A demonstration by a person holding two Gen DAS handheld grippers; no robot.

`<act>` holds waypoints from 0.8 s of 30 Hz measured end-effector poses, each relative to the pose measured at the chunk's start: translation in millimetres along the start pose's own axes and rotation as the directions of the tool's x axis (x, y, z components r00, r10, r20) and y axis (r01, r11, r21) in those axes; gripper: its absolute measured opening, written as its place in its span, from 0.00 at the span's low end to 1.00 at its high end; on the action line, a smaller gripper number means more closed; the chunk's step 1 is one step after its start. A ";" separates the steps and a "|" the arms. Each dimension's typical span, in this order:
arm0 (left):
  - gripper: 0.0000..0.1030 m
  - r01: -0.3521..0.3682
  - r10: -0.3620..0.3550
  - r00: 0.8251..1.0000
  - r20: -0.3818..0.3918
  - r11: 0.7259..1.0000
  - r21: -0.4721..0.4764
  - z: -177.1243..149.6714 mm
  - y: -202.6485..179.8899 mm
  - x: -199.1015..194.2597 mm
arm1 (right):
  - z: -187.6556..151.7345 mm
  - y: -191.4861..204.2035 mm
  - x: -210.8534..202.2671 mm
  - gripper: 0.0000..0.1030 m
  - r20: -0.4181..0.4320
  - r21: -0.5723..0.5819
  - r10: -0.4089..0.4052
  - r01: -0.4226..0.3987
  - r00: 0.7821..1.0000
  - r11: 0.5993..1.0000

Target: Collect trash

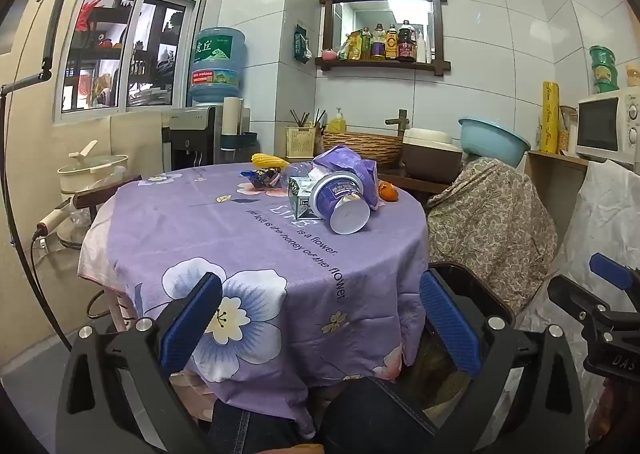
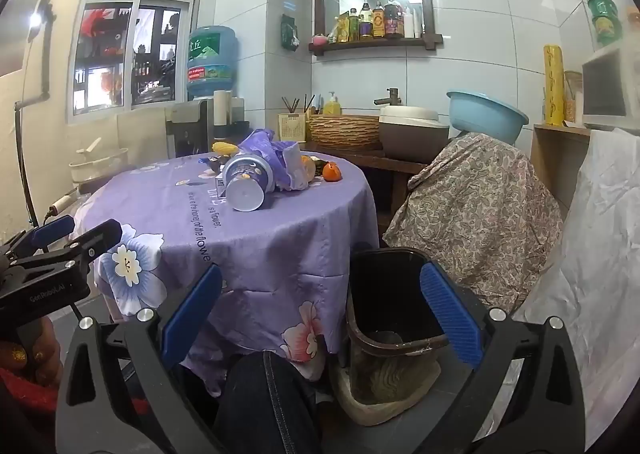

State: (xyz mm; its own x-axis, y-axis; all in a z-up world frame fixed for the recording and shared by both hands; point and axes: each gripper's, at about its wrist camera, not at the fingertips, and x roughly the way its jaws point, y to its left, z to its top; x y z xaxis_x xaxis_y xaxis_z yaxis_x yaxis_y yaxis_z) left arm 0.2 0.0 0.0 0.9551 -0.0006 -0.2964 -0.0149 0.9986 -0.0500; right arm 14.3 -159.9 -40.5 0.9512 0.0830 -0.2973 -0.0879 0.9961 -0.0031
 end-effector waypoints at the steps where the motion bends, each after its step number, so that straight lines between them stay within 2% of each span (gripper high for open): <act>1: 0.95 -0.001 0.001 1.000 0.002 1.000 0.000 0.0 0.0 -0.1 | -0.2 0.0 0.1 0.95 -0.002 0.000 -0.001 0.001 1.000 1.000; 24: 0.95 -0.002 0.002 1.000 0.004 1.000 -0.002 1.0 5.9 1.7 | -7.3 0.4 2.8 0.95 0.000 0.004 -0.002 0.002 1.000 1.000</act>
State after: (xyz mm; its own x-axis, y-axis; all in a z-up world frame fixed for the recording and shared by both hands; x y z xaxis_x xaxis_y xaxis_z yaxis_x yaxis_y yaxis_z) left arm 2.0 5.9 0.2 0.9562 0.0015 -0.2928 -0.0172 0.9986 -0.0510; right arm 14.7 -159.6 -48.3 0.9513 0.0811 -0.2973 -0.0849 0.9964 0.0002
